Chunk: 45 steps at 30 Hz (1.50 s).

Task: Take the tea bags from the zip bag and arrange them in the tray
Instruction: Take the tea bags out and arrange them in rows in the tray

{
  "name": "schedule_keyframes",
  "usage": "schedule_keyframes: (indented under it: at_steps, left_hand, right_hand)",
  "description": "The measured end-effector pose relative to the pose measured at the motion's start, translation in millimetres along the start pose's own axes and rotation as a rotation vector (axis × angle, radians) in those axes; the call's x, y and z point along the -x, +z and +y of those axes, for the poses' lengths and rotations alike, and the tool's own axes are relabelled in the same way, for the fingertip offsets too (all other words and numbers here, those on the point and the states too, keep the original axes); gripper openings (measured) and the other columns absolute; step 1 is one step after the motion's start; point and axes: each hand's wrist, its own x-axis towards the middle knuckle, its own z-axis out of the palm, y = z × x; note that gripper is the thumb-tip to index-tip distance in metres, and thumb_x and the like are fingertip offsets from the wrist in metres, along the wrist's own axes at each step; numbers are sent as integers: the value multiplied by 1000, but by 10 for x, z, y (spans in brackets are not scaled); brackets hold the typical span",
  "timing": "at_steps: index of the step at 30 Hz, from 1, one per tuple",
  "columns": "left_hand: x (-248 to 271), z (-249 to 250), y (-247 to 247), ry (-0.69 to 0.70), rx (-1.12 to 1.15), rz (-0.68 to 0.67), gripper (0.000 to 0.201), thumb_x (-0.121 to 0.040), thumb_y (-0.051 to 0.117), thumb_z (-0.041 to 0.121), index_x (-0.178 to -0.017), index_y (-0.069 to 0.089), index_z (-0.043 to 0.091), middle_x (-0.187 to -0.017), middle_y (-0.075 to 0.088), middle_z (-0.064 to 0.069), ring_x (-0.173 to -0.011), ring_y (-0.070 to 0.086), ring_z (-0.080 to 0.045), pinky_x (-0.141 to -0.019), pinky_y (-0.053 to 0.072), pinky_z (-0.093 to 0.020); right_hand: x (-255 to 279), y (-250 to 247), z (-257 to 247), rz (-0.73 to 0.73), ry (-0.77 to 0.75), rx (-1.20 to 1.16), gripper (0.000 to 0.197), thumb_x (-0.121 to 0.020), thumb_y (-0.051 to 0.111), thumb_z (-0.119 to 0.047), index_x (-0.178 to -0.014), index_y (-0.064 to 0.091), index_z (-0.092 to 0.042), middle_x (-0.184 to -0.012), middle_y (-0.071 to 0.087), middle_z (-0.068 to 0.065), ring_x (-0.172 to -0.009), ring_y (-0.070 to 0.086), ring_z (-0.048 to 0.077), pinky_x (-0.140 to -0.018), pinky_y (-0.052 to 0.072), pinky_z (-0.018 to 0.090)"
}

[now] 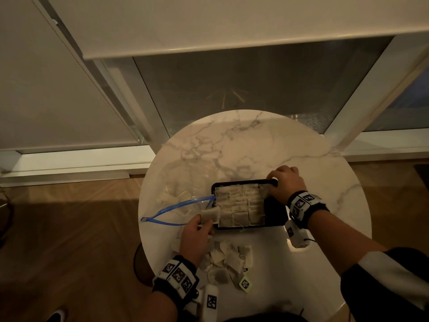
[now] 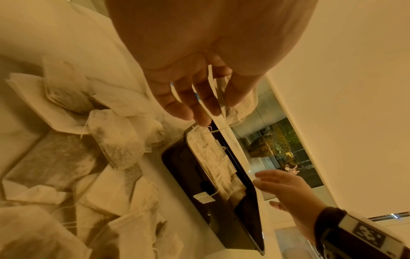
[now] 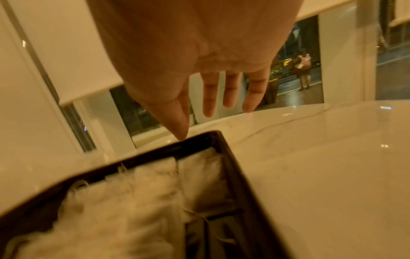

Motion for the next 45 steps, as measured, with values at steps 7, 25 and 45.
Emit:
schedule_keyframes:
  at_steps: [7,25,45]
  left_hand:
    - [21,243,132,71,13,-106,10,-97,62,17,-102,70,19,-80,68,2,-72,62,-9,-60,49,-18]
    - [-149,241,144,259,-431,-192,11,-91,68,22,-101,69,27,-95,65,11,-86,61,-6,-72,48,-12]
    - [-319,-210,-2,329,-762,-172,19,-97,57,28,-113,66,21,-114,59,6,-89,49,-1,-81,39,-15]
  right_hand:
    - [629,-1,-487,-100,32,-708,19,-87,69,-32,-103,71,-22,-97,69,-3,-88,65,12,-73,54,25]
    - [785,-13,-350,41,242,-757,6,-89,68,-17,-92,73,-14,-83,72,4,-75,66,17,-73,55,35]
    - [101,-91,-159,-296,11,324,34,-92,55,-43,-120,62,-25,-116,52,5,-118,44,27,-89,49,41]
